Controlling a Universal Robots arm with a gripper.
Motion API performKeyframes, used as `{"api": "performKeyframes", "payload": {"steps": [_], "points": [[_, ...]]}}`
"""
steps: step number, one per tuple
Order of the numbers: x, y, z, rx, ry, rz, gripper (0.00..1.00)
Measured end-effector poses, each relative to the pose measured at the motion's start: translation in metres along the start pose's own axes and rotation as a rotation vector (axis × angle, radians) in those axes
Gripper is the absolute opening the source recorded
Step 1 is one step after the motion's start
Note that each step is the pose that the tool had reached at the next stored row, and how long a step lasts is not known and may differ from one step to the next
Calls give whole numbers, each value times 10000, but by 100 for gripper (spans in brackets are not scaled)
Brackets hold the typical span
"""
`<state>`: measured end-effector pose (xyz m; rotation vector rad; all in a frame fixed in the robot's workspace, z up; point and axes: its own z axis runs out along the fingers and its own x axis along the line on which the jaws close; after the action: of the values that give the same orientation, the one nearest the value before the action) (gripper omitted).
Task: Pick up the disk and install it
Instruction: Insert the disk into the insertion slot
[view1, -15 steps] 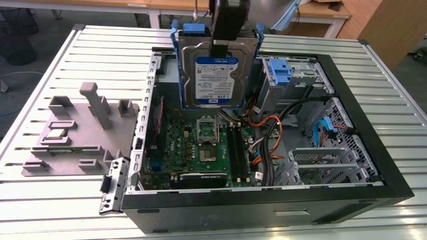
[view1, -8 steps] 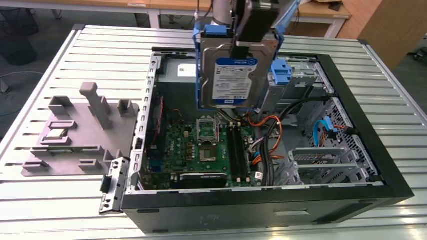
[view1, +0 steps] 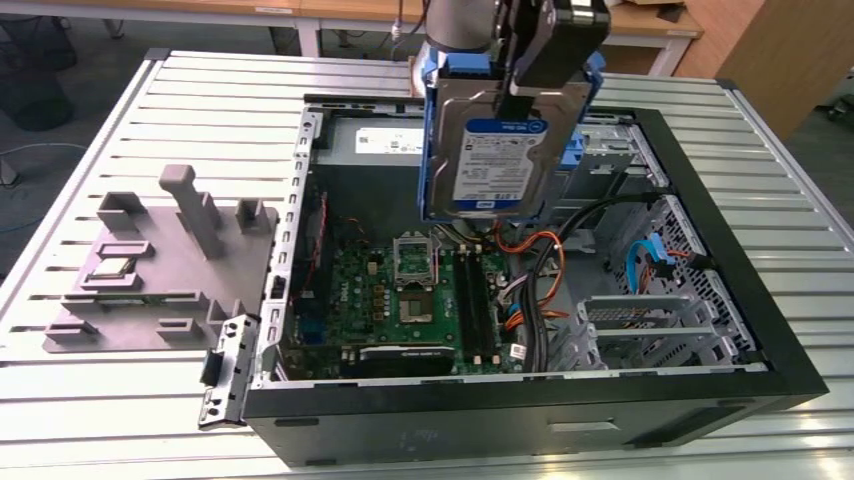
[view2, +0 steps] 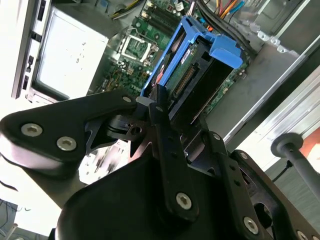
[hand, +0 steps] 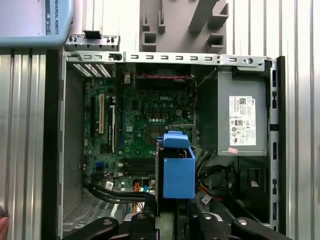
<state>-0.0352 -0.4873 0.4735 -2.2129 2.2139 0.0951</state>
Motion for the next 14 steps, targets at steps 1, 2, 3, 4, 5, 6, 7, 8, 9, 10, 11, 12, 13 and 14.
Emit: {"api": "performKeyframes", "payload": {"steps": [1,2,3,4,5,6,7,8,9,10,11,12,13,14], "points": [[0,-16,0,0,1,0,35],[0,-28,1,0,0,0,35],[0,-38,1,0,0,0,35],[0,-48,1,0,1,0,35],[0,-55,1,0,2,0,35],[0,-56,1,0,2,0,35],[0,-56,1,0,2,1,35],[1,-56,1,0,1,2,35],[3,-56,1,0,1,1,35],[7,-56,1,0,0,0,35],[12,-56,1,0,1,0,35],[19,-57,0,0,1,0,35],[26,-57,0,0,1,0,35],[34,-56,0,0,1,0,35]]}}
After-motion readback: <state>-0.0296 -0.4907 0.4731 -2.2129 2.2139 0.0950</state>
